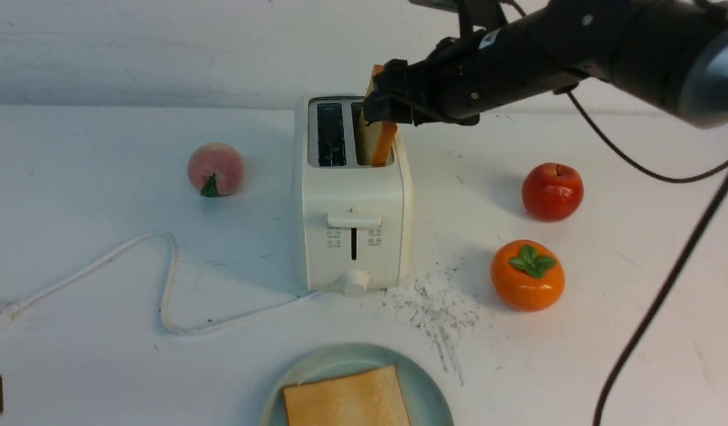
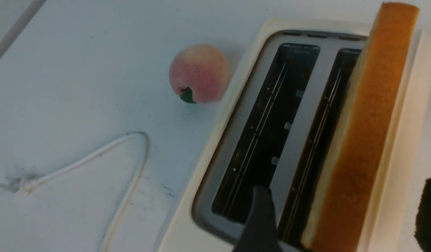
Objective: Take toasted bread from bread machine on white table place on plate.
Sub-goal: 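Grasp the toast slice in the toaster and pull it up out of the slot with the right gripper, then place the held slice of bread on top of the slice on the plate with the right gripper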
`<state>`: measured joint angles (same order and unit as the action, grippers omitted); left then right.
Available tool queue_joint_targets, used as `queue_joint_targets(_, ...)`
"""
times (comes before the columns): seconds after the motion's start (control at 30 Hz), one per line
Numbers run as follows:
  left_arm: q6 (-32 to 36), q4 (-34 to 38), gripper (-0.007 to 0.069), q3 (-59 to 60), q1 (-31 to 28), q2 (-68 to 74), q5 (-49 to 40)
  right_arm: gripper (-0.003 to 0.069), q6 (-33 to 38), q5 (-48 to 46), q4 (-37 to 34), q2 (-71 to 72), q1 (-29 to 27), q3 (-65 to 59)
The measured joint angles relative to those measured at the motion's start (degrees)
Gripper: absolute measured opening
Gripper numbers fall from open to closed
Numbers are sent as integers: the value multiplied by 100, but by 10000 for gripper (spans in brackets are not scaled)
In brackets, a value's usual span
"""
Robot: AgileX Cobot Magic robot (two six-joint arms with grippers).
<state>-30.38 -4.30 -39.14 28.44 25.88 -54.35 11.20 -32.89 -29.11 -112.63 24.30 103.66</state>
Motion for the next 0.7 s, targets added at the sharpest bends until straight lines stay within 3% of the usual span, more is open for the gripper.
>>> queue_joint_targets(0.1, -2, 199, -14, 238, 0, -119, -94, 489, 0, 96, -31, -232, 0, 78)
queue_joint_targets(0.2, -6, 273, -14, 364, 0, -131, -232, 177, 0, 147, -42, -301, 0, 112)
queue_joint_targets(0.27, -1, 287, -14, 369, 0, -131, -256, 92, 30, 5, 19, -193, 0, 174)
queue_joint_targets(0.5, -1, 271, -14, 371, 0, -131, -251, 115, 317, -894, 183, 1078, 0, 314)
queue_joint_targets(0.67, 5, 219, -14, 371, 0, -131, -251, 115, 687, -2442, 142, 2171, 0, 384)
queue_joint_targets(0.7, 5, 170, -14, 371, 0, -131, -251, 115, 831, -3095, 112, 2400, 0, 384)
